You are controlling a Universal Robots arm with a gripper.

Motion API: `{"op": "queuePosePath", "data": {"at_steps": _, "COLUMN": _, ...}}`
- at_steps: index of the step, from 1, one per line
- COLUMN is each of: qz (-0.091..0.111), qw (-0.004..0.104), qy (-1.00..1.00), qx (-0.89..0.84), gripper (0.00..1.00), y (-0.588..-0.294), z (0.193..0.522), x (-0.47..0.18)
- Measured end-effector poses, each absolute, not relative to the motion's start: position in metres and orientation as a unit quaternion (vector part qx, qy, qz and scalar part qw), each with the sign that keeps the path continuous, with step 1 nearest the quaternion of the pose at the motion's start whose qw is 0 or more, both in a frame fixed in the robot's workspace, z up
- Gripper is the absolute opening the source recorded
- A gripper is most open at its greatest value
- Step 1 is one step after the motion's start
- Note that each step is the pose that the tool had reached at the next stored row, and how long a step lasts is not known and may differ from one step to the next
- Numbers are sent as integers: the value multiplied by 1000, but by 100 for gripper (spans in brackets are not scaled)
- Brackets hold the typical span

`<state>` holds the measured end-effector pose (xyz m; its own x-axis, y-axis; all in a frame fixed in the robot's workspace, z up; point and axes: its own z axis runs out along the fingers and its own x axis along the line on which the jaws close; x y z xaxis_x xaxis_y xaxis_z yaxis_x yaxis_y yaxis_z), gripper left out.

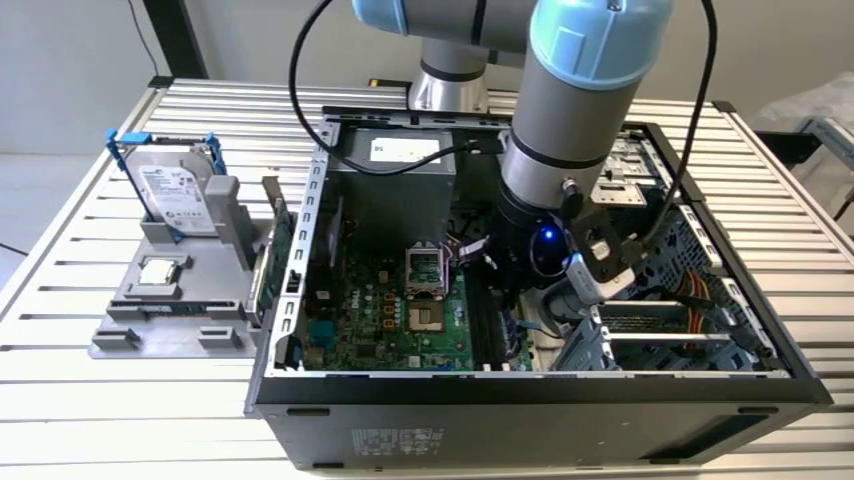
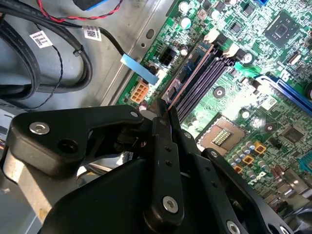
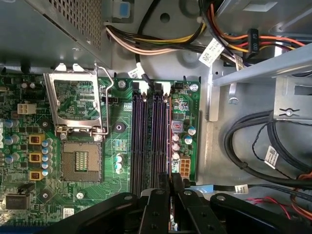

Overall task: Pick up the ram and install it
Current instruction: 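Insert the ram into the slot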

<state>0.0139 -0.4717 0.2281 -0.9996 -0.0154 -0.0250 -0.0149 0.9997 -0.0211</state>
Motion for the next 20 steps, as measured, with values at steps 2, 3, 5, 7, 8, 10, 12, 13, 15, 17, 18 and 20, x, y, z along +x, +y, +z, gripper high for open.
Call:
{"op": "queuePosePath", "data": {"at_steps": 2, "qz": -11, "qw": 13, "qy": 1000, "qx": -8, "gripper": 0, "y": -472, "z": 227, "x": 14}}
{"op": "queuePosePath", "data": {"at_steps": 3, "qz": -11, "qw": 13, "qy": 1000, "qx": -8, "gripper": 0, "y": -472, "z": 227, "x": 13}}
{"op": "queuePosePath", "data": {"at_steps": 5, "qz": -11, "qw": 13, "qy": 1000, "qx": -8, "gripper": 0, "y": -472, "z": 226, "x": 13}}
{"op": "queuePosePath", "data": {"at_steps": 7, "qz": -10, "qw": 13, "qy": 1000, "qx": -8, "gripper": 0, "y": -472, "z": 226, "x": 13}}
{"op": "queuePosePath", "data": {"at_steps": 8, "qz": -11, "qw": 13, "qy": 1000, "qx": -8, "gripper": 0, "y": -472, "z": 225, "x": 13}}
{"op": "queuePosePath", "data": {"at_steps": 10, "qz": -11, "qw": 13, "qy": 1000, "qx": -7, "gripper": 0, "y": -472, "z": 224, "x": 13}}
{"op": "queuePosePath", "data": {"at_steps": 12, "qz": -11, "qw": 13, "qy": 1000, "qx": -7, "gripper": 0, "y": -472, "z": 224, "x": 13}}
{"op": "queuePosePath", "data": {"at_steps": 13, "qz": -11, "qw": 13, "qy": 1000, "qx": -7, "gripper": 0, "y": -472, "z": 224, "x": 13}}
{"op": "queuePosePath", "data": {"at_steps": 15, "qz": -11, "qw": 13, "qy": 1000, "qx": -6, "gripper": 0, "y": -471, "z": 223, "x": 13}}
{"op": "queuePosePath", "data": {"at_steps": 17, "qz": -11, "qw": 12, "qy": 1000, "qx": -6, "gripper": 0, "y": -471, "z": 223, "x": 13}}
{"op": "queuePosePath", "data": {"at_steps": 18, "qz": -11, "qw": 12, "qy": 1000, "qx": -6, "gripper": 0, "y": -471, "z": 223, "x": 13}}
{"op": "queuePosePath", "data": {"at_steps": 20, "qz": -11, "qw": 13, "qy": 1000, "qx": -6, "gripper": 0, "y": -471, "z": 222, "x": 13}}
